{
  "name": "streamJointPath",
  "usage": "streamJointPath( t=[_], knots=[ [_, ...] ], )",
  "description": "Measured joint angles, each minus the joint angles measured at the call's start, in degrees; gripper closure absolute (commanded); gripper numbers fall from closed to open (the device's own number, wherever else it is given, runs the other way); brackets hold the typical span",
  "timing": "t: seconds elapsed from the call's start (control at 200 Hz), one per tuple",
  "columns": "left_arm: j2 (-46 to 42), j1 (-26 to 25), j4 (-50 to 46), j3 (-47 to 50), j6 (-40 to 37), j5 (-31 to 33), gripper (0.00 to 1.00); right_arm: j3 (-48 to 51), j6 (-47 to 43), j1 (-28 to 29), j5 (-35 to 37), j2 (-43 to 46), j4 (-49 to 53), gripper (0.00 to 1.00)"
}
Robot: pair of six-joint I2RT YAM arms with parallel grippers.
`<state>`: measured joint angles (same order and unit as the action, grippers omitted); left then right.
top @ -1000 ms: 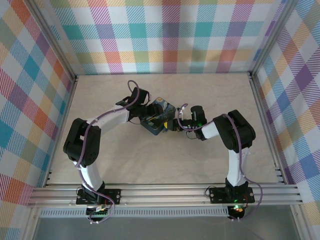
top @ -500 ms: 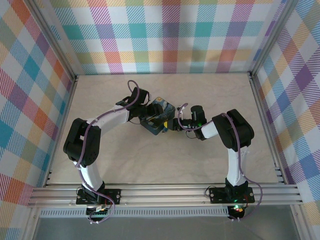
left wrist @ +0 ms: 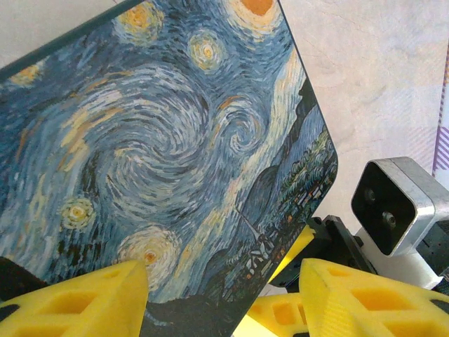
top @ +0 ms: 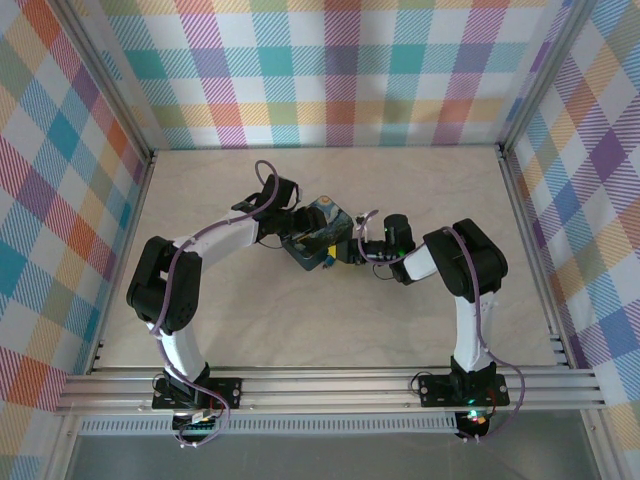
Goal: Unlock the padlock with the key
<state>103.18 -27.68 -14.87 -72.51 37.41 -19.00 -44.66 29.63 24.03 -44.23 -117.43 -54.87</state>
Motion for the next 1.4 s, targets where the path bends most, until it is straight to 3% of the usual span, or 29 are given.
streamJointPath(
  t=[0.665, 1.4],
  knots=[
    [0.0, 0.0, 0.0, 0.0, 0.0, 0.0, 0.41, -0.5, -4.6, 1.9, 1.1, 0.0, 3.9, 0.61],
    [-0.2, 0.0, 0.2, 0.1, 0.0, 0.2, 0.41, 0.8, -3.5, 1.9, 3.7, -0.1, 2.2, 0.93]
  ],
)
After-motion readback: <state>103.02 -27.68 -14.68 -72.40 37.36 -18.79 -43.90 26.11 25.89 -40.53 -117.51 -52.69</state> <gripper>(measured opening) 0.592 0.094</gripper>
